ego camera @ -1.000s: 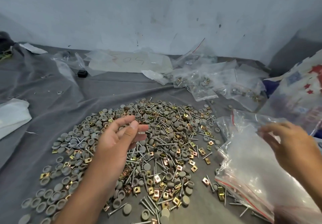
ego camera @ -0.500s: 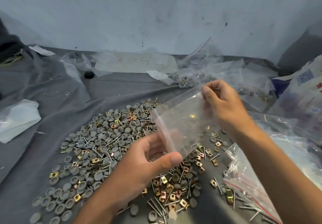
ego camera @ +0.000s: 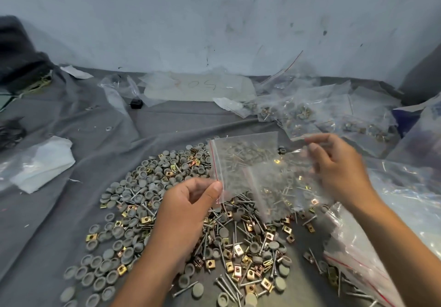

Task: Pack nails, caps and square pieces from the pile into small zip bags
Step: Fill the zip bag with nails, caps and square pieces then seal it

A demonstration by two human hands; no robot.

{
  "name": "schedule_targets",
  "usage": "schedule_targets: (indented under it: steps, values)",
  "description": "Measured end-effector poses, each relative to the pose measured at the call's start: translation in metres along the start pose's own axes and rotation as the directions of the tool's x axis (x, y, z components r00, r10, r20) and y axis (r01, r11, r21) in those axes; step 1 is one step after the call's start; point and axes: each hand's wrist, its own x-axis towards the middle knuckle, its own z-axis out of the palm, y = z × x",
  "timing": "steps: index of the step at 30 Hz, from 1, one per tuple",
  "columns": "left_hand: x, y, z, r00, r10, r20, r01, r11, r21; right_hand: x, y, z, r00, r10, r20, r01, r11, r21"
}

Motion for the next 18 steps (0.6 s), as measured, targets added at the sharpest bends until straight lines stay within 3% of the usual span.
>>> schedule_targets:
  steps: [3, 6, 8, 11, 13, 15, 18]
  values:
    - [0.0, -0.001, -0.002, 1.0, 0.017, -0.016, -0.016, 1.0, 0.008, 0.004, 0.016, -0.056, 1.0, -0.013, -0.006, 0.01, 0.935, -0.354]
    - [0.001, -0.001, -0.002, 1.0, 0.021, -0.016, -0.021, 1.0, -0.013, 0.006, 0.04, -0.11, 0.984, 0.178, -0.004, -0.151, 0.82, -0.552]
    - [0.001, -0.001, -0.001, 0.998, 0.052, -0.038, -0.052, 0.999, -0.004, 0.003, 0.051, -0.129, 0.987, 0.149, -0.058, -0.151, 0.75, -0.643]
    - [-0.004, 0.002, 0.003, 0.978, 0.196, -0.077, -0.185, 0.973, 0.137, -0.025, -0.001, -0.098, 0.996, -0.046, -0.08, 0.002, 0.874, -0.487]
    - [-0.01, 0.004, 0.007, 0.946, 0.313, -0.083, -0.288, 0.931, 0.226, -0.058, -0.043, -0.044, 0.979, -0.135, 0.153, 0.175, 0.943, -0.283]
    - [-0.015, 0.005, 0.009, 0.905, 0.42, -0.063, -0.377, 0.863, 0.337, -0.08, -0.073, 0.008, 0.921, -0.182, 0.345, 0.224, 0.971, -0.086]
    - [-0.018, 0.006, 0.009, 0.87, 0.49, -0.046, -0.437, 0.812, 0.388, -0.084, -0.079, 0.045, 0.892, -0.231, 0.388, 0.222, 0.973, 0.069]
